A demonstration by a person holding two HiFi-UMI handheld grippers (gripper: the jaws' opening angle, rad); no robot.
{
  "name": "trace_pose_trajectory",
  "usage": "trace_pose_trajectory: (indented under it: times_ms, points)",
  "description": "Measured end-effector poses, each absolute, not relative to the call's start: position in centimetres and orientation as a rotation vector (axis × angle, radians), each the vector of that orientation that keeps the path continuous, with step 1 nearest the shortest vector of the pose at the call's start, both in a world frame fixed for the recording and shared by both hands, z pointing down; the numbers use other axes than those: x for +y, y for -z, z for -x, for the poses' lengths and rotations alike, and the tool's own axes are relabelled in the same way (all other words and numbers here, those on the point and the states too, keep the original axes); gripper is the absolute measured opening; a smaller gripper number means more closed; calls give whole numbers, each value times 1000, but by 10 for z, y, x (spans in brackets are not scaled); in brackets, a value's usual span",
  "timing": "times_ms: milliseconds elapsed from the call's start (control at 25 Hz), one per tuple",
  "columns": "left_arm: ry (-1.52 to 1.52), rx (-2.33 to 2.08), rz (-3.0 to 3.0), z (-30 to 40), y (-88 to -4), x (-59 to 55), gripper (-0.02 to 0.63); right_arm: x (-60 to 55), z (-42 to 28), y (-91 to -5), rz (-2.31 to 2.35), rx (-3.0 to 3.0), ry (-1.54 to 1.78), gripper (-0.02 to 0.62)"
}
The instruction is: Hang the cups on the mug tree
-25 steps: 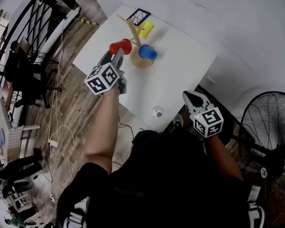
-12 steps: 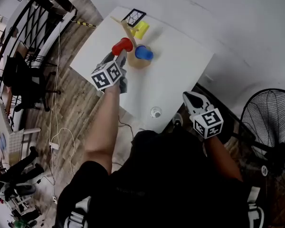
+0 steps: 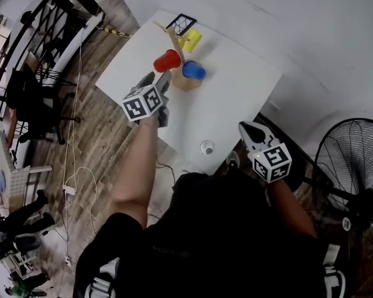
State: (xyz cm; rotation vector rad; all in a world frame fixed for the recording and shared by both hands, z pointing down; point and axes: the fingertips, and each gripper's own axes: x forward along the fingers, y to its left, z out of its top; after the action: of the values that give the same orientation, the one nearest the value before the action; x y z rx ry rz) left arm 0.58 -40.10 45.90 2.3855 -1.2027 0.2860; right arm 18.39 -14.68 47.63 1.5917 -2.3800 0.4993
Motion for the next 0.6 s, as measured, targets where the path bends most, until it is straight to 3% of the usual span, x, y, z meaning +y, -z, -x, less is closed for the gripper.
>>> trace_pose_trajectory:
  times_ms: [320, 600]
  points:
    - [-433, -1204, -2467, 9, -462, -363, 257, -154, -167, -465, -1568, -2422, -475, 8]
    - [-560, -1105, -2553, 21, -458, -314, 146, -160, -145, -437, -1562, -2500, -453, 8]
